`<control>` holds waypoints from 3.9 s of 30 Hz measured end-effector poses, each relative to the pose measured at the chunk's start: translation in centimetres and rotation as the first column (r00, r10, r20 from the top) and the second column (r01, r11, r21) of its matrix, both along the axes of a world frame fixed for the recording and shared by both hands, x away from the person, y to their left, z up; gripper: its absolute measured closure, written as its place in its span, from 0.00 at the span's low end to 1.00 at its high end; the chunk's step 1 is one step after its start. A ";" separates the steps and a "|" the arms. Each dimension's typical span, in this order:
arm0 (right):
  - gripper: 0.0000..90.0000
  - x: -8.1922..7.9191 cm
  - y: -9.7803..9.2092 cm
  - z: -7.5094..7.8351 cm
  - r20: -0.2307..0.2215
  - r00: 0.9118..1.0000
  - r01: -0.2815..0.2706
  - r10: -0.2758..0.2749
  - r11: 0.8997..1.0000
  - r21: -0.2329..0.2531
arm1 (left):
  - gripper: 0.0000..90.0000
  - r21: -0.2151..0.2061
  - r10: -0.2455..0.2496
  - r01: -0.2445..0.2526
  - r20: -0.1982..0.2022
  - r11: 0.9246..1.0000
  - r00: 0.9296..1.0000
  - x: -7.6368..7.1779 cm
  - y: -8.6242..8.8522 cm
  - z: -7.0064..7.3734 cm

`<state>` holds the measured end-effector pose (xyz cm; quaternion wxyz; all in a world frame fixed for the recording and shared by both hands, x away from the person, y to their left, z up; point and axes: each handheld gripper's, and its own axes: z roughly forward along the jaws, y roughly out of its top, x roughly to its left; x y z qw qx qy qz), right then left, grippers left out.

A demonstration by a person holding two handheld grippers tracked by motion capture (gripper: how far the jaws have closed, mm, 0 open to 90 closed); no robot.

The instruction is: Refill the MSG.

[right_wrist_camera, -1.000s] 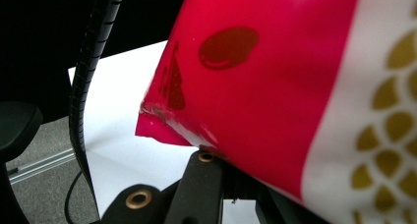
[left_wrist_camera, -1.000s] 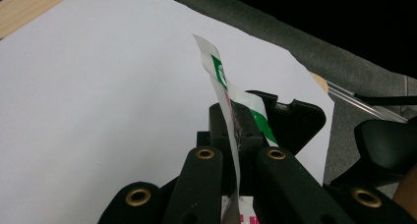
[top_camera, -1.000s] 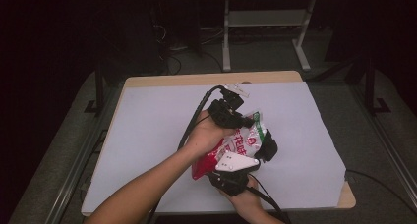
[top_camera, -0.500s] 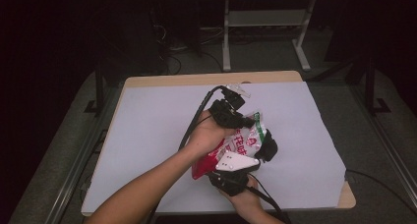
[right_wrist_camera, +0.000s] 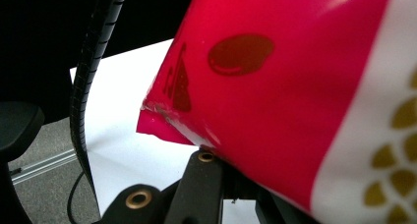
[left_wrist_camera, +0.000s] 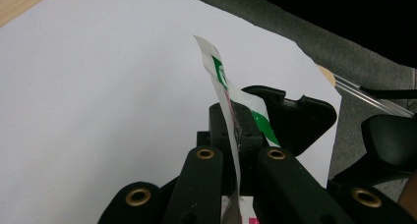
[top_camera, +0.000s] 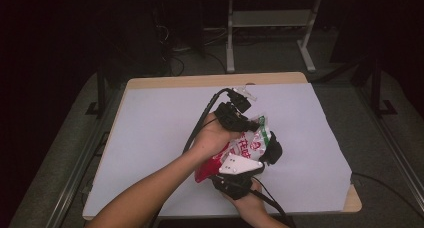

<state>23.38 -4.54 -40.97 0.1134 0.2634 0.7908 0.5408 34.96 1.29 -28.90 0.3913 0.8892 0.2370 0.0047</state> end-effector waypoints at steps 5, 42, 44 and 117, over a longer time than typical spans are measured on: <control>1.00 0.0 0.1 0.0 -0.004 1.000 0.003 -0.003 1.000 0.005 | 1.00 0.012 -0.004 0.004 0.000 1.000 1.000 0.1 0.0 0.0; 1.00 -0.3 0.4 0.1 0.020 1.000 -0.007 0.007 1.000 0.008 | 1.00 -0.004 -0.005 0.006 0.013 1.000 1.000 -0.5 0.1 0.2; 1.00 -0.3 0.4 0.1 0.021 1.000 -0.010 0.010 1.000 0.010 | 1.00 0.002 -0.008 0.008 0.011 1.000 1.000 -0.5 0.1 0.2; 1.00 -0.6 0.8 0.3 0.002 0.999 -0.038 0.038 0.998 0.048 | 1.00 0.000 -0.006 0.006 0.011 1.000 1.000 -1.0 -0.9 0.2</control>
